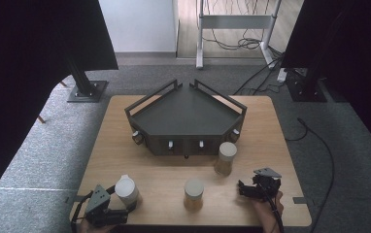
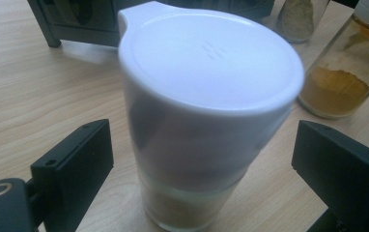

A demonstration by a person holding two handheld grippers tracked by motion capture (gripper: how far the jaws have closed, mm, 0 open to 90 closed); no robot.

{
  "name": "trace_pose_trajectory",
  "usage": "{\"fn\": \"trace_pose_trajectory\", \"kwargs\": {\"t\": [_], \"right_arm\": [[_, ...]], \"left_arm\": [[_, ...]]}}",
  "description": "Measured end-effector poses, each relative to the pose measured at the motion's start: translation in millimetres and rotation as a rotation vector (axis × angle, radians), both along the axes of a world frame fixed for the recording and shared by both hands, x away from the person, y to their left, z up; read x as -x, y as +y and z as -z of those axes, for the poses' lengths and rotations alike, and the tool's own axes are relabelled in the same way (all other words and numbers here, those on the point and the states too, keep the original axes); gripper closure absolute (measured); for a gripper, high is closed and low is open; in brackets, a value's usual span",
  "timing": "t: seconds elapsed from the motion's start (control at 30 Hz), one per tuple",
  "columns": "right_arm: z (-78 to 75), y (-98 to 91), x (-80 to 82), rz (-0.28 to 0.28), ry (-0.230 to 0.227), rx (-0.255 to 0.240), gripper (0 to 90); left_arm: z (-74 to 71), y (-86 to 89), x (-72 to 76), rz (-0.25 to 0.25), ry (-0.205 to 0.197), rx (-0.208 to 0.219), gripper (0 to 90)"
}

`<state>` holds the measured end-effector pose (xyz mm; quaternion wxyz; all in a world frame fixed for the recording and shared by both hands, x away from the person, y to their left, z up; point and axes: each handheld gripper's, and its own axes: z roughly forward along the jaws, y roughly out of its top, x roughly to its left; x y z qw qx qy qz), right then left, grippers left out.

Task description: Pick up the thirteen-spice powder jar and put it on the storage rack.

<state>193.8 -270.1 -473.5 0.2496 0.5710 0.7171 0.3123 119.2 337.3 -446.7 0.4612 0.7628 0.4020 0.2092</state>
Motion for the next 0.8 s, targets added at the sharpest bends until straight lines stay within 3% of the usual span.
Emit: {"fn": "trace_pose_trajectory", "kwargs": {"t": [0.27, 0.5, 0.63, 0.7, 0.8], "right_arm": [[0.0, -0.1, 0.0, -0.001, 0.000, 0.000, 0.0], [0.0, -0.1, 0.0, -0.001, 0.000, 0.000, 0.0], [0.0, -0.1, 0.0, -0.002, 0.000, 0.000, 0.0], [0.0, -0.1, 0.0, -0.002, 0.000, 0.000, 0.0], [0.0, -0.1, 0.0, -0.002, 0.000, 0.000, 0.0]], "left_arm": [[2.4, -11.7, -4.3, -0.027, 0.007, -0.033, 7.6], [4.0, -14.1, -6.5, -0.051, 0.017, -0.027, 12.3], [4.2, -10.1, -8.7, -0.051, 0.038, 0.007, 18.5], [5.1, -10.0, -7.8, -0.051, 0.031, 0.011, 26.2], [3.8, -15.9, -3.4, -0.072, 0.006, -0.015, 29.9]]}}
